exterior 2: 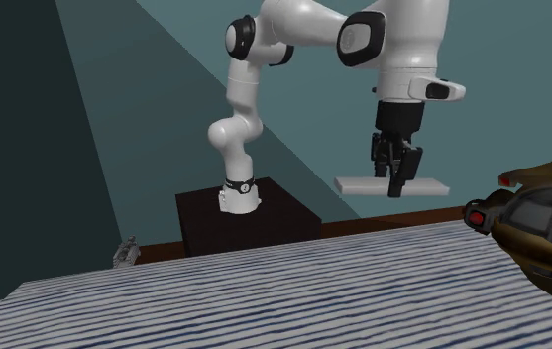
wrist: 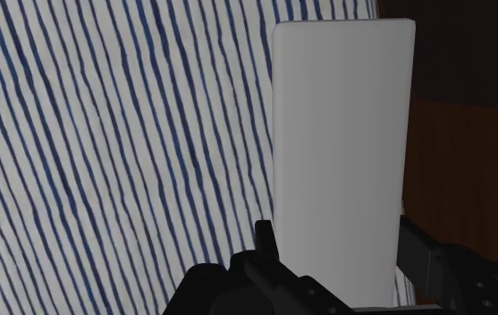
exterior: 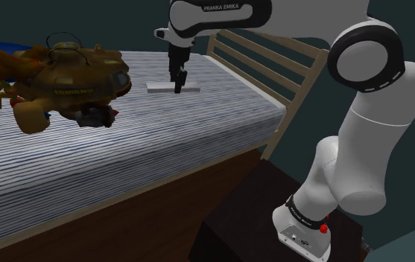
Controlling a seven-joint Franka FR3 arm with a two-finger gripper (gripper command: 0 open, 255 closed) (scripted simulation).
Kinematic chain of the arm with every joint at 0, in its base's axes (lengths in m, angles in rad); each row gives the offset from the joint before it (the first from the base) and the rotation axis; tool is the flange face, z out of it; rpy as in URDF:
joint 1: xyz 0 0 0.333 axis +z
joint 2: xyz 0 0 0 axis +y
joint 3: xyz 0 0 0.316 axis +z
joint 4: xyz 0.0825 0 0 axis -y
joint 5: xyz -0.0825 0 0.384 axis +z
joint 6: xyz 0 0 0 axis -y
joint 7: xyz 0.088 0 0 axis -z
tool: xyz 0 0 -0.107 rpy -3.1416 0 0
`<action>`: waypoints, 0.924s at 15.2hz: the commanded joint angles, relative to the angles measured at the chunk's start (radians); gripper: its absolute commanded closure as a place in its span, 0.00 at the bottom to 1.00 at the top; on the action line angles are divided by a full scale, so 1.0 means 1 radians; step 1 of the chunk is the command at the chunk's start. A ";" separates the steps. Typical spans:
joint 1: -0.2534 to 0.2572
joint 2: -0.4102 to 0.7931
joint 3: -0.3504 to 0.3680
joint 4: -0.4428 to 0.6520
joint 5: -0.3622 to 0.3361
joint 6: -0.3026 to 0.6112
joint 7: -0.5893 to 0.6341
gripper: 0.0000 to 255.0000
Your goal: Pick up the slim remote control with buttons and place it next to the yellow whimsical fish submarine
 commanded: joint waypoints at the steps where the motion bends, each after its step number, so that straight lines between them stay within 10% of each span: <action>1: 0.001 0.003 0.001 -0.023 0.002 0.027 0.000 1.00; 14: -0.001 0.046 0.009 -0.144 0.024 0.187 -0.014 1.00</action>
